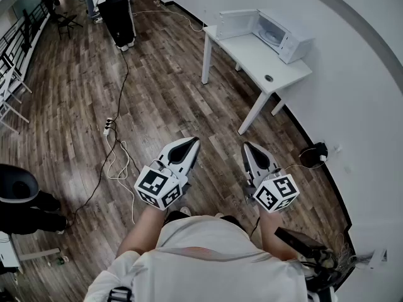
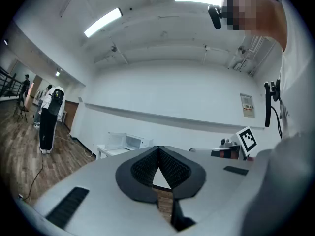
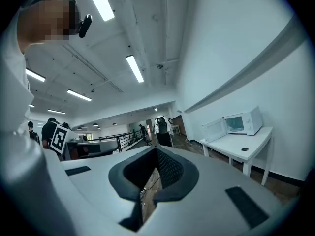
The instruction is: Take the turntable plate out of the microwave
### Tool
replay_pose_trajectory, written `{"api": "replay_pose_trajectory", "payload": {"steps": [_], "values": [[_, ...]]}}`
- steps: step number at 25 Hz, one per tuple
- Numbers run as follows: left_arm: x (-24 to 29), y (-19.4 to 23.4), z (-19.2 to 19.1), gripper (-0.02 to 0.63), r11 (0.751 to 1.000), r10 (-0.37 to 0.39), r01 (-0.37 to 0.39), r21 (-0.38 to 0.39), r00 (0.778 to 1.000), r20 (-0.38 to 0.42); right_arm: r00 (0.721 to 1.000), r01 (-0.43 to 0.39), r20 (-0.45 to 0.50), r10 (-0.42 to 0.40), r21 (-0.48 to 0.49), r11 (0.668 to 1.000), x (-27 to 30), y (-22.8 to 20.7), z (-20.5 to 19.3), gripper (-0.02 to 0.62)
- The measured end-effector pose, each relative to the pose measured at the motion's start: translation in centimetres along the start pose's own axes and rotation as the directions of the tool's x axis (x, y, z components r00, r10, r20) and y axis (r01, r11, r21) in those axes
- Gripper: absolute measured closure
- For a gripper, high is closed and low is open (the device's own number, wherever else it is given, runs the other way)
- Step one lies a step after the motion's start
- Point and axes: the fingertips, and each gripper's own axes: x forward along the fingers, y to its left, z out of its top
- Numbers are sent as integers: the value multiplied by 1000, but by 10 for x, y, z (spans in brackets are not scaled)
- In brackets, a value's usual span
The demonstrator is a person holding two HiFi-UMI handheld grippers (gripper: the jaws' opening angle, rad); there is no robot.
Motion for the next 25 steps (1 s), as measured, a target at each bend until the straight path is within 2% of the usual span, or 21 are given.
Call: {"api": "replay_pose_trajectory", "payload": {"steps": [6,9,12,18,25], "values": [[-24,40,10,595,1000,2,-2,-12,1000,22,1000,2,10,-2,-21,1000,27,31,-4,592],[-24,55,7,595,1000,5,-5,-30,1000,19,1000,9,8,-9,-19,1000,36,32,-8,592],[-18,64,3,595,999,-2,2,-38,1000,12,1000,18,2,-18,-16,1000,46,26,-9,592],[3,93,2,595,999,22,-22,-39,1000,3,1000,-20,-12,20,-4,1000,87,10,-14,592],[58,140,12,595,997,63,-62,-34,998,15,998,-58,-13,58,-2,998,147,-39,-3,592]]}}
